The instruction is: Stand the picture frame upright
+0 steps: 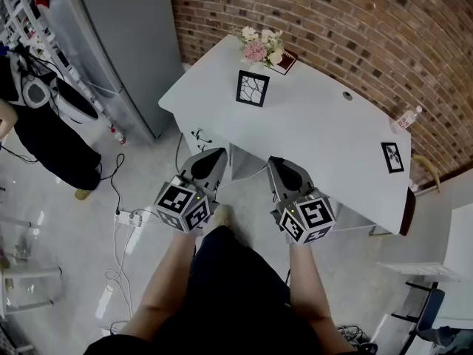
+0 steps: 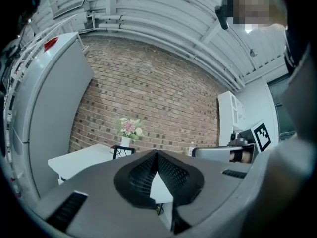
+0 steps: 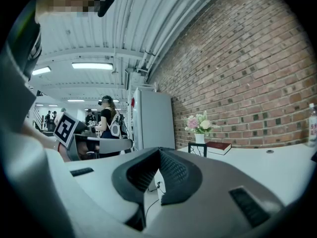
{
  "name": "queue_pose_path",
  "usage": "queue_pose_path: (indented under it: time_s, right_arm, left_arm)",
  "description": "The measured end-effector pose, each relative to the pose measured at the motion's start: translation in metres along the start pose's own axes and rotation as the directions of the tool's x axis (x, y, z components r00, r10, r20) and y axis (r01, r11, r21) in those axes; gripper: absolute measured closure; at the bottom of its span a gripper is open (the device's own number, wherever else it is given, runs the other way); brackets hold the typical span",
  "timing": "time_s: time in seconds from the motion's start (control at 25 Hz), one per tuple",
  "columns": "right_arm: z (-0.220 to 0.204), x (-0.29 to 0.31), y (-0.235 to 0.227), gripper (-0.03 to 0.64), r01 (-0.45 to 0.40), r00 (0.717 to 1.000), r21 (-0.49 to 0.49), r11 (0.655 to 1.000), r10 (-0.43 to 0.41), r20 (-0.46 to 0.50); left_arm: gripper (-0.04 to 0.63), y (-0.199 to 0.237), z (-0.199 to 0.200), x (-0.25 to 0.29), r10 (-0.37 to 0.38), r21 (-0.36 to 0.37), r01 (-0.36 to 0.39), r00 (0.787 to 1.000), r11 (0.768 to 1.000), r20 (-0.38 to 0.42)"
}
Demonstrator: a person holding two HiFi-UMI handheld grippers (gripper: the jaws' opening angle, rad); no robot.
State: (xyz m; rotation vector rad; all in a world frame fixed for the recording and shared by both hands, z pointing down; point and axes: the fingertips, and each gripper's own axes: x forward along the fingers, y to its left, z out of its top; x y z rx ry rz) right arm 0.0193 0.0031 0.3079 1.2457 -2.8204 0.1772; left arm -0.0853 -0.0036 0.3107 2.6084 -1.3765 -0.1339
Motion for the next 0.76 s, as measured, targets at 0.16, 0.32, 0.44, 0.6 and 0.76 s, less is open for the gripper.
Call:
queue_pose_path:
  time_s: [0.16, 0.32, 0.44, 0.6, 0.76]
  right_arm:
    - [0.0002, -0.0014, 0.0013, 0.614, -0.001, 1.0, -0.005, 1.0, 0.001, 0.001]
    - [0.0021, -0.0044, -0.0001, 0.614, 0.005, 1.0, 0.0, 1.0, -0.005, 0.009]
    - [0.0032, -0.006, -0.0014, 0.614, 0.009, 1.0, 0.006, 1.0, -0.009, 0.013]
    - [0.0018, -0.0058, -0.0036, 0.614, 0.01, 1.0, 0.009, 1.0, -0.01, 0.014]
    - [-0.0004, -0.0045, -0.0038, 0.613, 0.01, 1.0, 0.011, 1.0, -0.01, 0.014]
  left_arm:
    - [0.595, -0.0001, 0.0018, -0.0012, 0.007, 0.004, -0.007, 1.0, 1.0, 0.002]
    - [0.595, 0.0021, 0.0042, -0.0038, 0.013, 0.004, -0.013, 1.0, 1.0, 0.005]
    - [0.595, 0.0036, 0.0052, -0.005, 0.019, 0.002, -0.019, 1.0, 1.0, 0.006]
    - [0.595, 0.0046, 0.0047, -0.0035, 0.021, 0.002, -0.021, 1.0, 1.0, 0.007]
    - [0.595, 0.0059, 0.0037, -0.0035, 0.02, 0.002, -0.02, 1.0, 1.0, 0.009]
